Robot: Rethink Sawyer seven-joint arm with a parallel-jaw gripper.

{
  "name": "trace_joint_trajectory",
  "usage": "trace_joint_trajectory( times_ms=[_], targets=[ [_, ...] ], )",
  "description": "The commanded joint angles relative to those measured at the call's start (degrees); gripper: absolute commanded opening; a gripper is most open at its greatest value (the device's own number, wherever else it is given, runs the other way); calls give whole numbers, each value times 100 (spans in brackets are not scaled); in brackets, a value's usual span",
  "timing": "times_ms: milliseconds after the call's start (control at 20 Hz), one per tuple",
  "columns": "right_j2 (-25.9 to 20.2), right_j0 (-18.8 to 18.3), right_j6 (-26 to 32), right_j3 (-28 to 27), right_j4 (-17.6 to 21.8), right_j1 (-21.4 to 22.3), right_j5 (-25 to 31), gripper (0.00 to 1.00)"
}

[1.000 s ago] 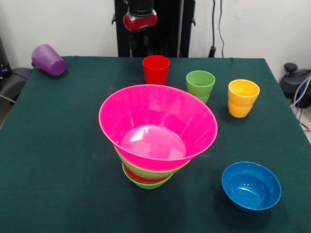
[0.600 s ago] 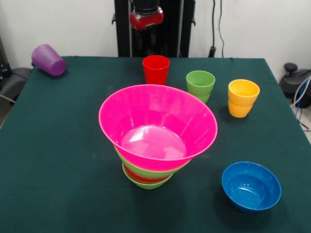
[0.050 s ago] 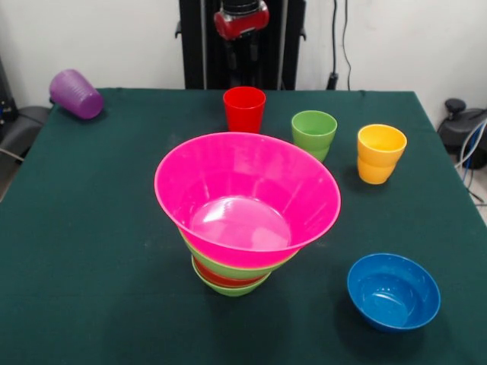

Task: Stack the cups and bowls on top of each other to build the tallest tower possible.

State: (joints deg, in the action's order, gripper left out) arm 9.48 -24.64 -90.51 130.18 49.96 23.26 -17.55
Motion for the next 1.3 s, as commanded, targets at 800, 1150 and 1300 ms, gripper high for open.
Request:
trace_joint_trajectory(
  times_ms=[800,1150,1300],
  targets=[
    [-1249,-170,-598,353,-153,601,1124,100],
    [-1657,-332,-531,427,-285,993,1443,100],
    [-1775,-400,-522,411,-308,1049,1538,100]
  ],
)
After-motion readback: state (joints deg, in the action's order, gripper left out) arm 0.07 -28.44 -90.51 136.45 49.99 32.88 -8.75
